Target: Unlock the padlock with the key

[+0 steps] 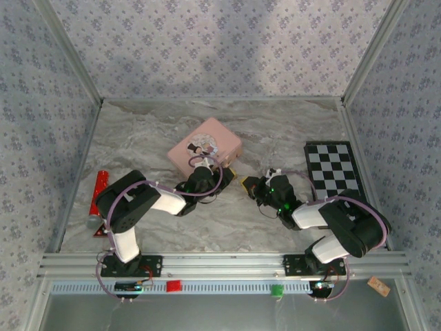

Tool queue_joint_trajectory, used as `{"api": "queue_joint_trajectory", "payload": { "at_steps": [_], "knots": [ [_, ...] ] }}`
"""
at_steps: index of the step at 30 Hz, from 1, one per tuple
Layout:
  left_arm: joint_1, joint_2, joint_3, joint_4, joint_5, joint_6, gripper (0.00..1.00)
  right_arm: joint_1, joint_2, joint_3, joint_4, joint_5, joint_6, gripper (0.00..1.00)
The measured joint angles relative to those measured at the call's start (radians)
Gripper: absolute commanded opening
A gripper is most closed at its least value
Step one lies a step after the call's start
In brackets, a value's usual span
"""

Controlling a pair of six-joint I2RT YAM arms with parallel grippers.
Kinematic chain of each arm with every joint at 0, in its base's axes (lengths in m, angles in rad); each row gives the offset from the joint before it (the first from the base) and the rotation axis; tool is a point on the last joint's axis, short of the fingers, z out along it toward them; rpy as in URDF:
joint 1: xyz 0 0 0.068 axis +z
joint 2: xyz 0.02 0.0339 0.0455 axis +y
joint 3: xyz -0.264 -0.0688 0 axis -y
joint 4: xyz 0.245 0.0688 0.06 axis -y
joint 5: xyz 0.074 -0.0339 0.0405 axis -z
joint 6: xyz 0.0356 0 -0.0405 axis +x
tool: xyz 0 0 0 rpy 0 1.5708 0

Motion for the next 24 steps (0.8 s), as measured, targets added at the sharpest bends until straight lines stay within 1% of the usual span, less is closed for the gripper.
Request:
{"api": "queue_joint_trajectory", "payload": {
  "at_steps": [18,24],
  "knots": [
    [-0.009,0.0,0.0,-0.004,-0.005,0.003,0.0,0.0,0.0,0.0,-0.003,0.003,0.001,0.0],
    [-0.016,0.0,0.011,-0.029,-0.024,0.001,0.0,0.015,0.0,0.0,-0.004,0.031,0.015,0.0]
  ]
}}
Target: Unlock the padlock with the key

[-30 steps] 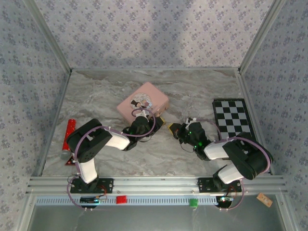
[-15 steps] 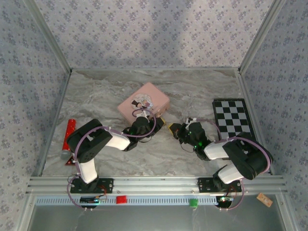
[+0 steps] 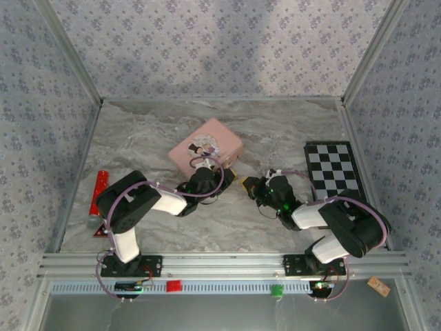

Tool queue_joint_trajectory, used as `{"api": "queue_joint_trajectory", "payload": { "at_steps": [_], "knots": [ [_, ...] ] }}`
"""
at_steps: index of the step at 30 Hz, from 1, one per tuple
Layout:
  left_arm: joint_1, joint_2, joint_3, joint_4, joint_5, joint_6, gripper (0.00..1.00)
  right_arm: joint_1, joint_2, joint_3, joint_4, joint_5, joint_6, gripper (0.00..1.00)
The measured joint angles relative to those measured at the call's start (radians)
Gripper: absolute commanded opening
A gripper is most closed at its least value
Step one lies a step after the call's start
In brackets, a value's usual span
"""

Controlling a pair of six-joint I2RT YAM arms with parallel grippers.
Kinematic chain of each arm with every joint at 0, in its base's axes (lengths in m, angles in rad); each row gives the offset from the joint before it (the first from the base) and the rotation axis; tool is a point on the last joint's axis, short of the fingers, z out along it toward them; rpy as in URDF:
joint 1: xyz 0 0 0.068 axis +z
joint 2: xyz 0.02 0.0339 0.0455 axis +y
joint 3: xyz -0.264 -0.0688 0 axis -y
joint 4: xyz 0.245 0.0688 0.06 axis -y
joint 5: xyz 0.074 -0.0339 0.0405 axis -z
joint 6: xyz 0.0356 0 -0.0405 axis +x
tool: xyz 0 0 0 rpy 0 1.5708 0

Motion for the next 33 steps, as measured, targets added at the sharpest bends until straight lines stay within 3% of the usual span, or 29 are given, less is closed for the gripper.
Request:
{"api": "queue_joint_trajectory", "payload": {
  "at_steps": [13,25,33],
  "knots": [
    [-0.005,-0.012,0.012,-0.032,-0.016,-0.033,0.0,0.019,-0.009,0.0,-0.006,0.039,0.036,0.0],
    [-0.01,-0.087,0.018,-0.151,-0.035,-0.068,0.0,0.001,-0.024,0.008,-0.002,-0.026,0.087,0.0],
    [-0.012,-0.085,0.021,-0.145,-0.039,-0.078,0.0,0.031,-0.057,0.016,-0.054,0.02,0.097,0.0]
  ]
}}
